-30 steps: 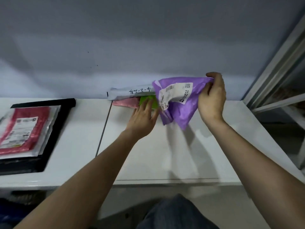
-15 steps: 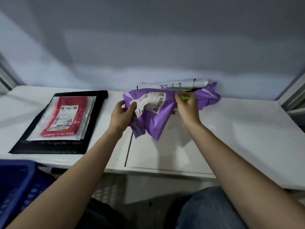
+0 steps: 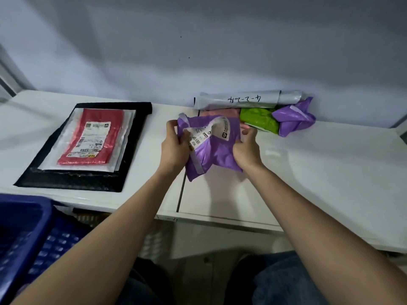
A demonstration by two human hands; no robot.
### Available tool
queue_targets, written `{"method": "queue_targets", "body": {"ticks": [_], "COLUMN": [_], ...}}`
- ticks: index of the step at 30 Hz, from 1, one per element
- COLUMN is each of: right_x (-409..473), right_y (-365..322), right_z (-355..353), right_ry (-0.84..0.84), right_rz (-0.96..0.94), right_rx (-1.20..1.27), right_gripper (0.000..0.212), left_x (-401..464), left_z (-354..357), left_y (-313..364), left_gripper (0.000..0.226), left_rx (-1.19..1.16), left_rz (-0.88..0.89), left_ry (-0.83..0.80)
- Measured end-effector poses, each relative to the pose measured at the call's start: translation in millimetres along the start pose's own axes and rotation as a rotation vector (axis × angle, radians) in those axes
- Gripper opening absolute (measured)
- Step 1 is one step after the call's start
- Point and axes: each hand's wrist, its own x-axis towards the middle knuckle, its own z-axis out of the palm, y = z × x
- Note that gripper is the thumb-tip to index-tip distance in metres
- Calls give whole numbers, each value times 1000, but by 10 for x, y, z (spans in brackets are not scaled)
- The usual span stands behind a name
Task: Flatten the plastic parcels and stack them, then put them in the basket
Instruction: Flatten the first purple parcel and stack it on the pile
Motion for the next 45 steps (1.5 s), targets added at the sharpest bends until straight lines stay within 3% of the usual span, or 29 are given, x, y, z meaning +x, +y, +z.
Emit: {"method": "queue_targets", "body": {"ticks": [5,8,12,16,18,21,23,25,30,35,45], "right_x": [24,25,-21,-1,5,5,-23,-64,-136,-149,-139], "right_y": [104,199,323,449,450,400,374,379,477,607,688], "right_z": [-84,-114,-119,-90,-90,-74,-19,87,376,456,534], "right_ry": [14,-62,-197,-347,-311,-145,-85,-121,-292,-308,-254], "right_rz": [-144,-171,-132,14,1,-173,-322,-429,-458,-448,-468], "right_rx": [-214,-345,-482,-561,-578,-641,-685,-720,-748,-814,-853], "right_gripper": [44,49,42,57,55,49,50,52,55,56,56], "left_x": [28,18,-4,16,25,5,-24,-76,-181,-136,-159], "left_z": [-56,-87,-115,-182,-202,-176,-83,54,233,221,256], "left_y": [-120,-213,-385,-543,-530,-437,-401,-410,-565,-789,-835], "left_gripper": [28,29,37,61,65,53,47,54,85,88,79], "left_rx": [250,379,462,621,746,808,824,861,996,1142,1077], "left_rz": [126,143,8,-115,-42,218,354,419,421,448,428], "left_ry": [-13,-79,-155,-246,-177,-24,-37,-156,-375,-484,-428]}}
